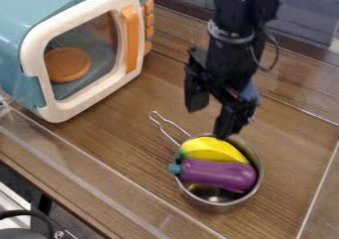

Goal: Remove the eggplant from inside the silver pot and put it on the table

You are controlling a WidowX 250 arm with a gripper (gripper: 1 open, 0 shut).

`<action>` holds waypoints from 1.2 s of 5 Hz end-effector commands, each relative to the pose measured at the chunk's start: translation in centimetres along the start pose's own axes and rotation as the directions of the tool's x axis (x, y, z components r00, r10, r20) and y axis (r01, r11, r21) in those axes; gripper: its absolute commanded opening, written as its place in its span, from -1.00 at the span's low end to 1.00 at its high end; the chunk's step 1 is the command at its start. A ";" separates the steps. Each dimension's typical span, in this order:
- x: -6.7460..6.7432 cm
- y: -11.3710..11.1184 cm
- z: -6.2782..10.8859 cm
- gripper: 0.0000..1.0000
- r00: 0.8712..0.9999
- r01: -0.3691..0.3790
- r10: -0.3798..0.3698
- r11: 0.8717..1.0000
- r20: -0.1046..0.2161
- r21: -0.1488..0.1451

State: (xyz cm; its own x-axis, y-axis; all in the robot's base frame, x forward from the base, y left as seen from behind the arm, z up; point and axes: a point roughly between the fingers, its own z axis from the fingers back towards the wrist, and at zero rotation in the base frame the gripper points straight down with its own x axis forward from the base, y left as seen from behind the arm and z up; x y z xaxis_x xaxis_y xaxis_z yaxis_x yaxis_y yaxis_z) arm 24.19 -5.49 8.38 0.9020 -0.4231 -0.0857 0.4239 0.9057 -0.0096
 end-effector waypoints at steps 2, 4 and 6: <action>0.2 0.2 -4.4 1.00 0.993 0.079 -0.082 0.996 0.090 0.029; 0.6 0.3 -5.7 -1.00 0.988 0.119 -0.121 0.993 0.093 0.029; 0.0 1.0 -4.3 -1.00 0.992 0.110 -0.111 0.994 0.065 0.019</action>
State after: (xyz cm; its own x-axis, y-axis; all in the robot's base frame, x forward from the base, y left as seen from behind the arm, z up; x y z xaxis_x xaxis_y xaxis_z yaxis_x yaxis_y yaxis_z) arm 23.13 -4.40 2.40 0.8483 -0.5224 -0.0873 0.5220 0.8525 -0.0291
